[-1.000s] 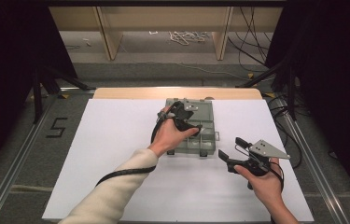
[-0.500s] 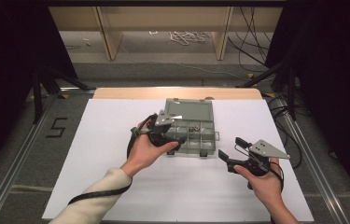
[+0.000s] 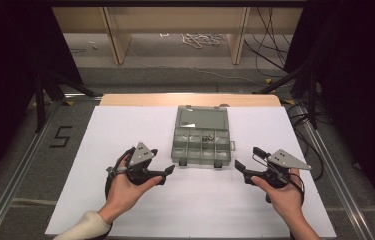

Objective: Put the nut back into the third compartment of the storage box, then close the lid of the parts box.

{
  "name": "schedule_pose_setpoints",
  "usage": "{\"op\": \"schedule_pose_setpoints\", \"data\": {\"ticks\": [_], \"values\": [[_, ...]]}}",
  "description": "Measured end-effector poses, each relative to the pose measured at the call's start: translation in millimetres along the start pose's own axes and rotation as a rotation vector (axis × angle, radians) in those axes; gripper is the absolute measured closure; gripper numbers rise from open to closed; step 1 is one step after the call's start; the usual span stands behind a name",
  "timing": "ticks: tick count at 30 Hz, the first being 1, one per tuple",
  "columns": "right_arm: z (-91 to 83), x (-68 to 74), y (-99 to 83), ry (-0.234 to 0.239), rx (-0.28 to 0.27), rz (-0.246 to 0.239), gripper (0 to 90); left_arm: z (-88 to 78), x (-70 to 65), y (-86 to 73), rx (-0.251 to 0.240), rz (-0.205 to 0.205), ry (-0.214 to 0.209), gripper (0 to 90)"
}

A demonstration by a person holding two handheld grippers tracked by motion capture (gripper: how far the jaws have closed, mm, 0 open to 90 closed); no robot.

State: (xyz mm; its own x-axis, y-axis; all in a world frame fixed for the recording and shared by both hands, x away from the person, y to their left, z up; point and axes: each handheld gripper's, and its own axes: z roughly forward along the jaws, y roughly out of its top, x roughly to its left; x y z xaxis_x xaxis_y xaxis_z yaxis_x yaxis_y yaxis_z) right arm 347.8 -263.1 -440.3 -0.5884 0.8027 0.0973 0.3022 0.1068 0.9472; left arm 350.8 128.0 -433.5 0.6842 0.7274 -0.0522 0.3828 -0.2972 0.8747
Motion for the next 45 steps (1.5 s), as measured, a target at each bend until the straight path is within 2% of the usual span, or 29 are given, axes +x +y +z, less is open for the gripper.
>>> {"op": "schedule_pose_setpoints", "data": {"ticks": [1, 2, 5, 6, 9, 10, 12, 13, 14, 15, 17, 18, 19, 20, 22, 23, 24, 26, 27, 28, 32, 35, 36, 38, 41, 42, 44, 45], "values": [[1.8, -0.7, -0.9, -0.003, -0.022, -0.002, 15.9, -3.4, 0.1, -3.6, 0.001, -0.002, 0.001, 20.4], [0.8, -0.8, -1.0, 0.0, -0.006, 0.006, 15.9, -6.3, -0.1, -6.7, -0.001, -0.006, -0.001, 20.4], [1.8, -3.2, -2.3, 0.007, -0.028, 0.013, 15.9, -12.8, -2.2, -13.1, -0.004, -0.003, 0.004, 20.5], [0.9, -3.7, -2.6, 0.0, -0.011, 0.016, 15.9, -13.8, -2.9, -14.3, -0.008, -0.013, -0.004, 20.5], [2.4, -7.1, -3.9, -0.004, -0.015, 0.017, 15.9, -14.9, -2.8, -15.3, -0.014, 0.011, 0.003, 20.6], [2.5, -6.9, -3.9, 0.001, -0.015, 0.029, 15.9, -14.7, -3.0, -16.0, -0.014, 0.011, 0.005, 20.6], [2.5, -8.0, -2.9, -0.009, -0.019, 0.022, 15.9, -14.3, -2.8, -17.1, -0.016, 0.01, 0.001, 20.7], [1.8, -8.5, -2.3, -0.013, -0.011, 0.019, 15.9, -14.2, -3.7, -18.8, -0.013, -0.008, 0.004, 20.7], [2.7, -8.4, -2.4, -0.019, -0.022, 0.02, 15.9, -14.5, -2.9, -19.6, -0.009, 0.006, 0.009, 20.7], [2.3, -8.6, -1.8, -0.009, -0.006, 0.02, 15.9, -14.4, -3.2, -22.1, -0.007, -0.014, 0.013, 20.7], [3.2, -9.1, -1.3, -0.015, -0.012, 0.015, 15.9, -15.0, -2.1, -22.5, -0.006, -0.008, 0.01, 20.7], [5.1, -9.0, -0.7, -0.014, -0.018, 0.007, 15.9, -16.2, -1.3, -23.8, -0.011, -0.023, 0.011, 20.7], [6.9, -8.2, -0.9, -0.004, -0.031, 0.01, 15.9, -16.9, 0.1, -23.6, -0.008, -0.011, 0.016, 20.7], [6.1, -7.3, -0.5, -0.013, -0.014, 0.009, 15.9, -17.5, 1.0, -22.9, -0.009, -0.003, 0.024, 20.8], [6.8, -7.2, -1.0, -0.011, -0.01, 0.011, 15.9, -17.6, 1.5, -22.0, -0.013, -0.005, 0.026, 20.9], [7.3, -8.1, -1.2, -0.008, -0.013, 0.006, 15.9, -17.2, 0.3, -22.3, -0.014, -0.021, 0.029, 20.9], [6.9, -7.3, -1.0, 0.001, -0.004, 0.025, 15.9, -16.5, 0.7, -22.5, -0.014, -0.019, 0.022, 20.9], [7.9, -9.1, -1.7, 0.003, -0.01, 0.012, 15.9, -14.8, 1.4, -22.6, -0.007, -0.001, 0.017, 20.9], [6.8, -9.6, -1.6, -0.007, 0.003, 0.01, 15.9, -13.6, 0.4, -23.1, -0.005, -0.018, 0.02, 20.9], [7.0, -10.2, -2.1, 0.002, 0.0, 0.015, 15.9, -13.0, 1.1, -22.7, 0.0, -0.001, 0.02, 20.9], [6.5, -11.4, -2.3, -0.007, -0.002, 0.02, 15.9, -12.9, 0.8, -22.7, -0.001, -0.007, 0.018, 20.9], [6.2, -11.6, -2.5, -0.013, -0.007, 0.001, 15.9, -13.8, 0.9, -23.1, -0.003, -0.006, 0.017, 21.0], [6.1, -9.5, -2.0, -0.015, -0.006, -0.005, 15.9, -14.1, 0.1, -23.8, -0.007, -0.012, 0.021, 21.1], [4.7, -7.1, 0.8, -0.02, 0.021, 0.0, 16.0, -14.9, 0.7, -24.4, -0.005, 0.003, 0.02, 21.2], [7.9, -4.4, 5.2, -0.019, 0.005, -0.009, 16.0, -16.2, 1.1, -26.0, -0.005, -0.014, 0.029, 21.3], [7.1, -4.9, 7.6, -0.028, 0.026, -0.019, 16.0, -16.6, 1.3, -26.3, -0.004, -0.017, 0.029, 21.4], [10.9, -5.8, 10.8, -0.027, 0.016, -0.01, 16.2, -16.7, 1.6, -26.1, -0.005, -0.027, 0.031, 21.4], [11.2, -7.6, 13.1, -0.039, 0.032, -0.017, 16.3, -17.0, 2.4, -25.5, -0.003, -0.018, 0.029, 21.5]]}}
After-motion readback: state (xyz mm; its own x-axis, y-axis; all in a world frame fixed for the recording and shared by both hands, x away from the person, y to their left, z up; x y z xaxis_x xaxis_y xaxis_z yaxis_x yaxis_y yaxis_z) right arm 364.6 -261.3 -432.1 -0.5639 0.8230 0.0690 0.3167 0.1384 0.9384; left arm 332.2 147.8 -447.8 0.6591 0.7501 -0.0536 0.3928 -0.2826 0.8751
